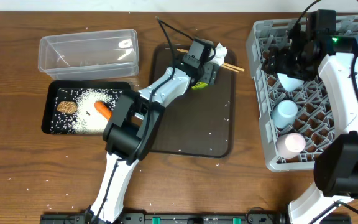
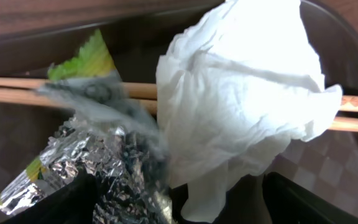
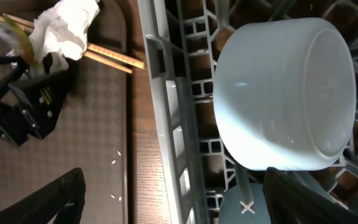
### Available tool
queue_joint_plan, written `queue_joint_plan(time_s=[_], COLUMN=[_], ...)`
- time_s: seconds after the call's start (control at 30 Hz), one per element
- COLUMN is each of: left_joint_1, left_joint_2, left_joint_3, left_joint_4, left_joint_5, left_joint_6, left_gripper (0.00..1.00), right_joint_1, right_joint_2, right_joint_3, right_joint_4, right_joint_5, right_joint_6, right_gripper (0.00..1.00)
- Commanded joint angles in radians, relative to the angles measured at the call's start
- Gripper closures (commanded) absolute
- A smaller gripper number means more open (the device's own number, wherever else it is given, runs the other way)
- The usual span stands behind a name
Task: Sort waste into correct bins and load items into the dishwasher rack
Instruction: 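Grasp the tissue and yellow wrapper together with the left gripper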
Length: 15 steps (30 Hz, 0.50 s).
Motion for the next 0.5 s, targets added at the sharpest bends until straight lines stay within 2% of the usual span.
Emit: queue_joint_plan(time_s=[0.0, 0.07, 0.1, 0.17, 0.23, 0.27, 0.47], left_joint_1=[-0.009, -0.01, -0.01, -0.01, -0.01, -0.01, 0.013], left_joint_2=[0.053, 0.053, 0.052, 0.052, 0.047, 0.04, -0.077], left_joint_3=[-0.008, -0.008, -0.008, -0.008, -0.008, -0.008, -0.008], left_joint_4=[-0.024, -0.023, -0.023, -0.032, -0.069, -0.097, -0.289], left_joint_5=[0.005, 0.005, 0.005, 0.005, 0.004, 0.004, 0.004], left_joint_6=[-0.002, -0.002, -0.002, -0.002, -0.002, -0.002, -0.002], left_gripper=[0.18, 0.27, 0.36, 0.65, 0.88, 0.94, 0.94], right_joint_1=[-0.003, -0.003, -0.003, -0.003, -0.003, -0.003, -0.003], right_joint_2=[-0.004, -0.004, -0.004, -0.004, -0.004, -0.004, -0.004], right_joint_3=[0.005, 0.005, 0.005, 0.005, 0.005, 0.005, 0.004], right_joint_4=[-0.001, -0.001, 0.0, 0.0, 0.0, -0.001, 0.009], right_joint_5=[0.003, 0.003, 0.003, 0.003, 0.003, 0.003, 0.003], right_joint_6=[-0.011, -0.011, -0.011, -0.011, -0.021, -0.027, -0.029], right_gripper=[0.16, 0.16, 0.16, 0.16, 0.16, 0.16, 0.16])
